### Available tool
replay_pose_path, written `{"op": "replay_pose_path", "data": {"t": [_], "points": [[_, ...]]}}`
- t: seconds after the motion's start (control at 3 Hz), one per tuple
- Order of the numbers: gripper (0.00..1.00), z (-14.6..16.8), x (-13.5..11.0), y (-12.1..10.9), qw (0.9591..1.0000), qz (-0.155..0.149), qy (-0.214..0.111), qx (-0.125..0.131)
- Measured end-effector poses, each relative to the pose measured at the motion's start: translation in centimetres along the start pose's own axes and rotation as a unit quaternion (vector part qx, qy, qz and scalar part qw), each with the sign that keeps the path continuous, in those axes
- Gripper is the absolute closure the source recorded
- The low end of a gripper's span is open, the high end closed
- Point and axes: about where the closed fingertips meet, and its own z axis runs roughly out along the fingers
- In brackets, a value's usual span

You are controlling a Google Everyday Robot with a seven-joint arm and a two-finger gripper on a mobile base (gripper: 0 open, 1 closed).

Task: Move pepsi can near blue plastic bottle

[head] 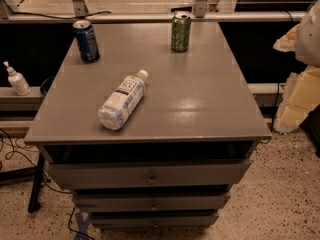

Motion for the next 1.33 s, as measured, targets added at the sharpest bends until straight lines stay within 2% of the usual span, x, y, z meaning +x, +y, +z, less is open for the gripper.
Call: {"op": "replay_pose_path", "data": {"t": [0.33, 0.67, 1.0, 1.33], "points": [[0.00, 0.0, -0.1, -0.1, 1.0000, -0.001, -0.002, 0.002], [0.00, 1.6, -1.4, -1.7, 0.9995, -0.004, -0.032, 0.006], [0.00, 4.5, -4.5, -5.3, 0.9955, -0.006, -0.093, 0.014], [0.00, 6.5, -8.5, -9.4, 0.9856, -0.010, -0.167, 0.024]]}}
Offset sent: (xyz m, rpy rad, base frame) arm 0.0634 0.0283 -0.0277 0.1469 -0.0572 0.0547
